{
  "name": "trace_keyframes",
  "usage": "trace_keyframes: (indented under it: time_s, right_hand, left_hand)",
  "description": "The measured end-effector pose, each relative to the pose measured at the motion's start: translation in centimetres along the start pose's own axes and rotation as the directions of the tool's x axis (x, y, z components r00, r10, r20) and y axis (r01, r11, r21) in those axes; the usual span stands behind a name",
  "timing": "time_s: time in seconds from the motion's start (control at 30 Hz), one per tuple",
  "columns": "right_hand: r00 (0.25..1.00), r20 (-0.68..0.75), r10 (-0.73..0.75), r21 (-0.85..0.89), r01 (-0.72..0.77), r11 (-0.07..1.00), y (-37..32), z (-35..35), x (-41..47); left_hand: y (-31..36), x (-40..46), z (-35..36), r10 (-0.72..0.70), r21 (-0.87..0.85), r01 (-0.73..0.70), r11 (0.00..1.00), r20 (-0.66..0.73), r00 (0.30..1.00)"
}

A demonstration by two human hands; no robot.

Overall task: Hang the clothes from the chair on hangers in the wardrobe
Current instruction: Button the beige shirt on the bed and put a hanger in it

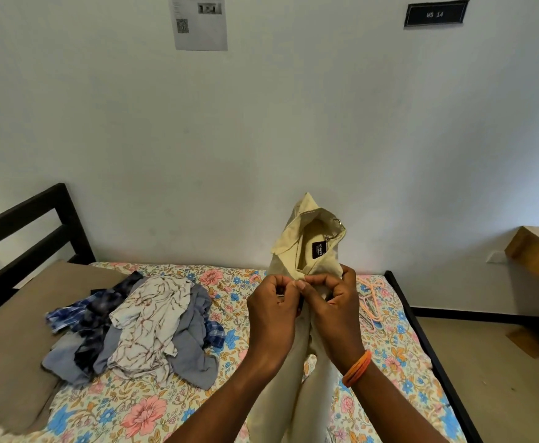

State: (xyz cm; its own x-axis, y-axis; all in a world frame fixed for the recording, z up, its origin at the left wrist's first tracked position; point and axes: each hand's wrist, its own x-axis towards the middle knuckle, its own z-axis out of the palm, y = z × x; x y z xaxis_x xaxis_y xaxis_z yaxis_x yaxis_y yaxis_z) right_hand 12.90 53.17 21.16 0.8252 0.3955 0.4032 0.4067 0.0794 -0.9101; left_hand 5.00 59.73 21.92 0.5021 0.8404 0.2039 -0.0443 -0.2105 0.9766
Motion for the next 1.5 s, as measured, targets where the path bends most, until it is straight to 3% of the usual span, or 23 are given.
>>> trace_keyframes:
  time_s: [0.13,0.3,0.5,0.67,1.0,1.2,1.5]
  right_hand:
    - [0.999,-0.035,0.039,-0.003,-0.040,0.999,0.1,0.1,-0.1]
    - [0.997,-0.046,0.067,0.037,-0.065,0.997,-0.3,0.3,-0.6]
    - [0.997,-0.037,0.072,0.038,-0.071,0.997,-0.8,0.4,-1.0]
    - [0.993,-0.051,0.106,0.209,-0.093,0.974,-1.2,0.4,-1.5]
    - [0.998,0.062,-0.001,0.008,0.001,1.000,-0.4,-0.9,-0.3]
    - [0.999,0.032,0.042,-0.002,-0.042,0.999,-0.5,-1.5,0.0]
    - [0.999,0.012,-0.034,-0.126,0.035,0.991,0.3,-1.3,0.1]
  left_hand:
    - [0.0,-0.5,-0.3,0.028,-0.044,-0.025,0.999,0.066,0.997]
    - [-0.1,-1.2,-0.2,0.024,-0.147,-0.017,0.989,0.048,0.999]
    - [-0.1,-1.2,-0.3,0.004,-0.153,0.006,0.988,0.065,0.998]
    - [-0.4,-1.2,-0.1,-0.033,-0.164,0.041,0.986,0.053,0.998]
    - [0.1,-1.2,-0.2,0.003,-0.145,-0.001,0.990,0.013,1.000]
    - [-0.1,0.0,-1.0,0.036,-0.037,-0.032,0.999,0.106,0.994]
    - [0.0,0.5,-1.6,0.136,-0.003,-0.138,0.990,0.152,0.979]
